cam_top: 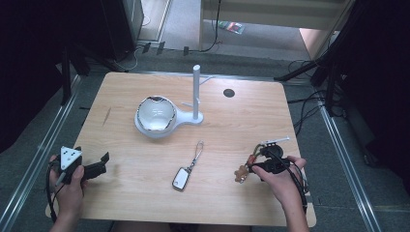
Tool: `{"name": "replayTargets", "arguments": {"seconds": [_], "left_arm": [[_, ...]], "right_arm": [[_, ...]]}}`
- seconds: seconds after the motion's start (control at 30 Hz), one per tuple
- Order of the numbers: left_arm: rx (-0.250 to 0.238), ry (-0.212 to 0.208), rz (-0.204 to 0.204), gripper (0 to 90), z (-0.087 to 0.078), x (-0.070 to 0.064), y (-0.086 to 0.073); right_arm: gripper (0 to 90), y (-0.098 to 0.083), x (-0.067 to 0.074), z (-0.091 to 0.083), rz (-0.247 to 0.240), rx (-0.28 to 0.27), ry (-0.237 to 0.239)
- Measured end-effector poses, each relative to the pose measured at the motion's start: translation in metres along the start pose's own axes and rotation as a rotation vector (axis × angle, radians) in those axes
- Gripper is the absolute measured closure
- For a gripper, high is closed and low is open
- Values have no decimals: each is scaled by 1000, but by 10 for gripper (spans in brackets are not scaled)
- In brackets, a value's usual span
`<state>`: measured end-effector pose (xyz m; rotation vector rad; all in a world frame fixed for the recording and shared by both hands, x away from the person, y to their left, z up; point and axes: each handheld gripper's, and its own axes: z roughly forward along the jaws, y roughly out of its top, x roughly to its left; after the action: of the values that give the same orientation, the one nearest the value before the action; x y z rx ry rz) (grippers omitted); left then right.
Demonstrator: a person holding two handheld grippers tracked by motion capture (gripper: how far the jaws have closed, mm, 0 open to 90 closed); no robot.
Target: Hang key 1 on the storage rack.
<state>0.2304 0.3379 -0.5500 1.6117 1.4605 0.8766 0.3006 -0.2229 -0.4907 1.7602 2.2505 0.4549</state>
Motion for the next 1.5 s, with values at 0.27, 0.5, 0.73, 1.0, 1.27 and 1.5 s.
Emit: {"name": "replayTargets", "arguments": {"seconds": [0.27,0.5,0.73,1.0,1.27,1.5], "left_arm": [[4,1,-6,13,1,0,0],[6,0,-9,13,1,0,0],[11,3,-10,14,2,1,1],[8,1,-13,14,1,1,0],[14,-1,-13,13,1,1,1],[12,-6,-8,14,2,0,1]], "right_arm": [[140,17,6,8,9,72,1],[274,27,13,11,13,35,-32],[341,37,22,12,54,71,-44],[492,49,23,12,170,149,-51],[558,56,21,17,236,218,-55],[568,57,20,26,257,230,-44]]}}
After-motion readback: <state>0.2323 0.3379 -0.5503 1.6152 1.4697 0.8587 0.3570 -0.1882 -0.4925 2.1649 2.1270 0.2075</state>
